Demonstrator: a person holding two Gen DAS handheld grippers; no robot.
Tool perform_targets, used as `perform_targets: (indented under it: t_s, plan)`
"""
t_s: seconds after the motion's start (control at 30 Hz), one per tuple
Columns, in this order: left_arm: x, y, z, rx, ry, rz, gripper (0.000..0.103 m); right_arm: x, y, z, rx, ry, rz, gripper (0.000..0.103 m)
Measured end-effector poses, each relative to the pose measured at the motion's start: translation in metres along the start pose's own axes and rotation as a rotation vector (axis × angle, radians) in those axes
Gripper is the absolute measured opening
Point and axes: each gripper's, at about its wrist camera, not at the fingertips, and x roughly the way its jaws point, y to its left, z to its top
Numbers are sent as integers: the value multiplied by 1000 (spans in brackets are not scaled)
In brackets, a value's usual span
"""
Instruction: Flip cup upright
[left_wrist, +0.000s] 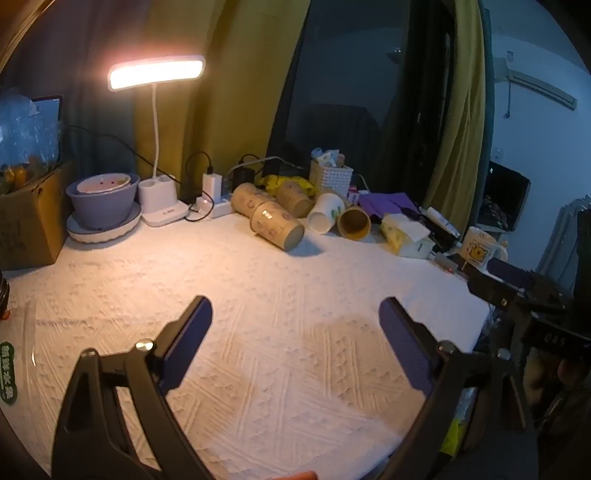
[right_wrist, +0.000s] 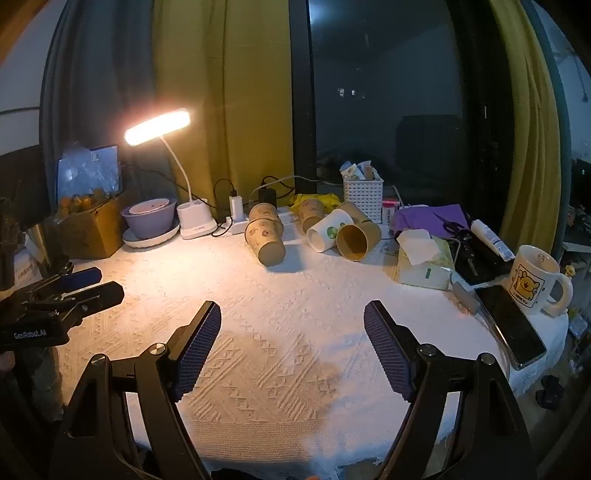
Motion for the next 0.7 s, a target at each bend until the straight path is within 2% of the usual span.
perform_targets:
  t_s: [0.7]
  plan:
    - [-2, -11, 5, 20, -10, 13, 93, -2, -1, 1, 7, -17, 3, 82]
